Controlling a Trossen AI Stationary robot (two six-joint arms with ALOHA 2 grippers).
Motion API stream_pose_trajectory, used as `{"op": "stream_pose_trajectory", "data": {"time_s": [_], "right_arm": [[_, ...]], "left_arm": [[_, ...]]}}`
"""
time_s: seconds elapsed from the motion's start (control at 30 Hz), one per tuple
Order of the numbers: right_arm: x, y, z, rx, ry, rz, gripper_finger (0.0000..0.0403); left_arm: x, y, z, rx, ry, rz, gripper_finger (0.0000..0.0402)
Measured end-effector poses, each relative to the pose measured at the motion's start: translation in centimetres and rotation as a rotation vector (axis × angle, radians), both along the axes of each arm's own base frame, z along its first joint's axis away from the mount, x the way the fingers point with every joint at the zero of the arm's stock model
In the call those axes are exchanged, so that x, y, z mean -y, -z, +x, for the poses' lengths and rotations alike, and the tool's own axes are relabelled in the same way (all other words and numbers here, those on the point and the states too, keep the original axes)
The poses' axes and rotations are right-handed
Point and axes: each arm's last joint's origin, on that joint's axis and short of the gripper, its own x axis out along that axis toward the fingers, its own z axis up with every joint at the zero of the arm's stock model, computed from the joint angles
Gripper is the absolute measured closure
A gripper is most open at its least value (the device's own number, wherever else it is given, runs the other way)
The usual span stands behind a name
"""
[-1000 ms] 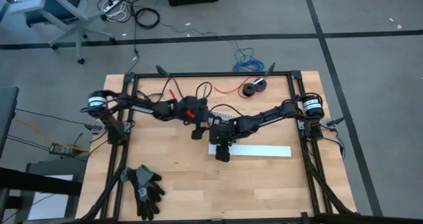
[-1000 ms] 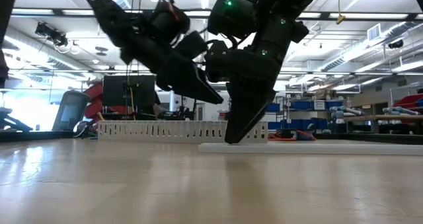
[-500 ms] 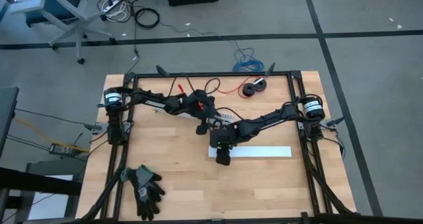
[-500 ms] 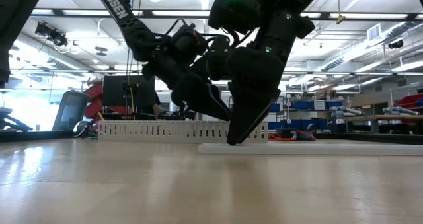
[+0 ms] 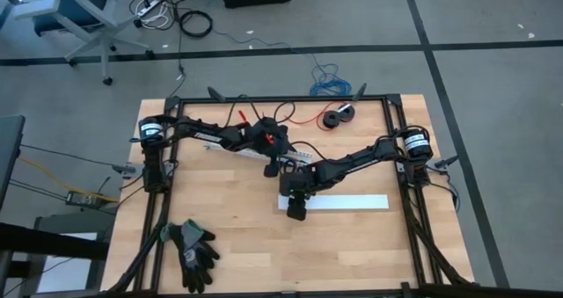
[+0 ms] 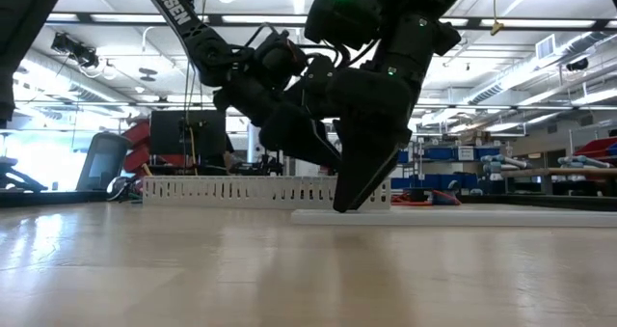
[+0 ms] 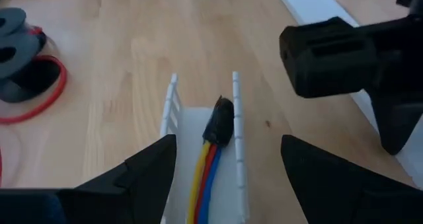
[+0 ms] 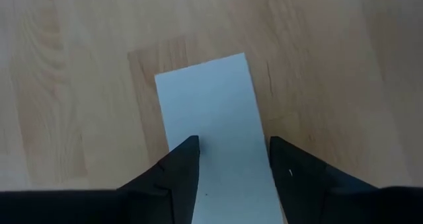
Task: Ziptie cables
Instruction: Close the white cable duct cover
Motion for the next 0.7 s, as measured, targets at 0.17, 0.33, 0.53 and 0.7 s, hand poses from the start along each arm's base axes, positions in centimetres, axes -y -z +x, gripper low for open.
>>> {"op": "stream_pose_trajectory", "data": {"time_s": [0.17, 0.33, 0.53, 0.7], "right_arm": [[0.0, 0.0, 0.0, -0.003, 0.026, 0.013, 0.0233], [0.0, -0.3, 0.0, 0.003, 0.040, 0.021, 0.0233], [0.3, -1.3, -0.6, -0.002, 0.067, -0.037, 0.0233], [0.4, -1.7, -1.1, -0.024, 0.067, -0.067, 0.0233]], "left_arm": [[0.0, 0.1, -0.1, -0.013, 0.000, -0.004, 0.0117], [0.0, 0.2, -0.2, -0.029, -0.003, -0.013, 0.0117], [0.1, 0.3, -0.2, -0.039, -0.012, -0.025, 0.0117], [0.7, 0.5, -0.2, -0.060, -0.003, -0.031, 0.0117]]}}
